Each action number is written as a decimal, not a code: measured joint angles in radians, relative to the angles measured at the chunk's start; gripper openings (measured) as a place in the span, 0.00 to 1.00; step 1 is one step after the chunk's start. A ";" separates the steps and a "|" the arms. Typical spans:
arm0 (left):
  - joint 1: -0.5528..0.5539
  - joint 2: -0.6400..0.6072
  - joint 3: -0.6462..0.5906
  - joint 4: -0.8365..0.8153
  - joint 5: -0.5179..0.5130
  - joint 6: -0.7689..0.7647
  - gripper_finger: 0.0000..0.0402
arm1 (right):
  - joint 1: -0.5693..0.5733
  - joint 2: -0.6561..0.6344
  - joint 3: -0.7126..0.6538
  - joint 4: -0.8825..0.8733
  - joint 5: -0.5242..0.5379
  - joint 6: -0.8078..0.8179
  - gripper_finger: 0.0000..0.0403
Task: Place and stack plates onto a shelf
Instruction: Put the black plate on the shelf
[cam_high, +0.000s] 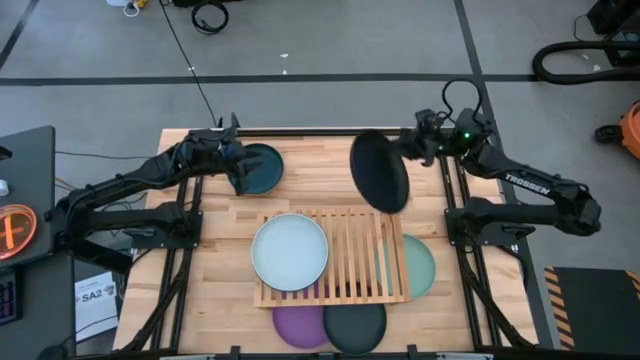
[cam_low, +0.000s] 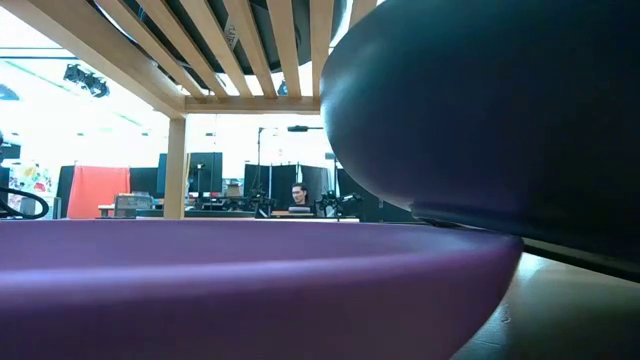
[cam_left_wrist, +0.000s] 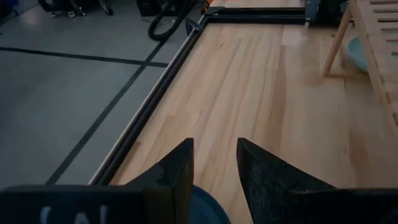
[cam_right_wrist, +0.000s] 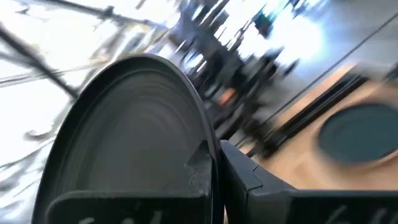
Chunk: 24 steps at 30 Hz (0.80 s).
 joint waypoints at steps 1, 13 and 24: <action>0.000 0.000 0.000 0.004 0.003 0.000 0.32 | 0.024 0.002 0.000 -0.003 -0.016 0.025 0.05; 0.000 0.001 0.000 0.024 0.005 0.000 0.32 | 0.287 0.009 0.000 -0.207 0.002 -0.068 0.05; 0.000 0.001 0.000 0.024 0.005 -0.001 0.32 | 0.375 0.028 0.000 -0.455 0.131 -0.181 0.06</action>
